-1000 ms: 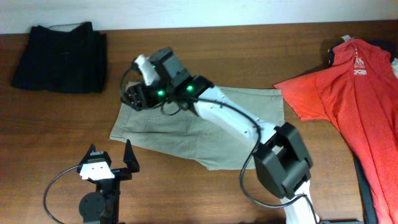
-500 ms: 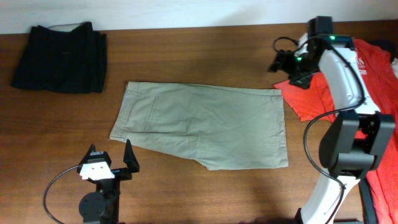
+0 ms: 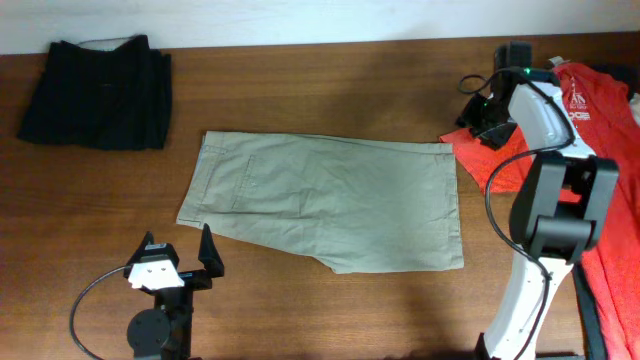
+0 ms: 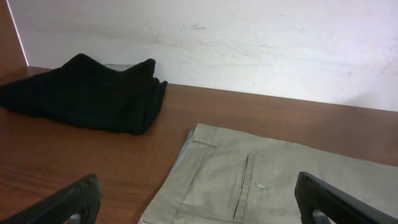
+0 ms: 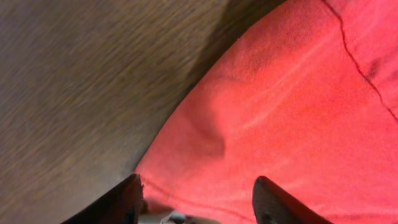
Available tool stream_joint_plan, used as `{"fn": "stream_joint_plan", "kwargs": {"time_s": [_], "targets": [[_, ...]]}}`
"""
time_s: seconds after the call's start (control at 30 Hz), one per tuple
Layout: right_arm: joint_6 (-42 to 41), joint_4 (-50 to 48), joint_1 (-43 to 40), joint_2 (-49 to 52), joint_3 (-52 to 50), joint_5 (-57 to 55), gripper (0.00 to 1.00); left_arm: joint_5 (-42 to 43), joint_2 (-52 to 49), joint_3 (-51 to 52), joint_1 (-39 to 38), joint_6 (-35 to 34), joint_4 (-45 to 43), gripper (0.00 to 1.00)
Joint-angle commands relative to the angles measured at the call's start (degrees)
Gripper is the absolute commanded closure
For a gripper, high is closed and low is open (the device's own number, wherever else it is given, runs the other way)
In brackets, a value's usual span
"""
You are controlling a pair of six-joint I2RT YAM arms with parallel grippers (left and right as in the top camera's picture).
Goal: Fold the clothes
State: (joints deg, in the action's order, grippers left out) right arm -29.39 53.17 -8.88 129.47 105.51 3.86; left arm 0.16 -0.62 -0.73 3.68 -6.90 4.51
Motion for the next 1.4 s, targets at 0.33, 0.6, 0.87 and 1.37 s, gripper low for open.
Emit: {"fn": "stream_joint_plan", "kwargs": {"time_s": [0.33,0.6,0.87,1.37], "targets": [[-3.98,-1.6,2.93,5.44,-0.5,-7.82,0.45,0.0,0.28,0.22,0.24,0.33,0.24,0.01],[-7.85,0.83,2.82,4.15,-0.39,-13.11,0.96,0.0,0.28,0.22,0.24,0.33,0.24,0.01],[-26.08,14.16,2.27,-8.72,-0.39,-31.82,0.96,0.0,0.26,0.22,0.24,0.33,0.24,0.01],[-18.71,20.57,-17.77,-12.76,-0.39,-29.83,0.09,0.0,0.26,0.22,0.24,0.33,0.24,0.01]]}}
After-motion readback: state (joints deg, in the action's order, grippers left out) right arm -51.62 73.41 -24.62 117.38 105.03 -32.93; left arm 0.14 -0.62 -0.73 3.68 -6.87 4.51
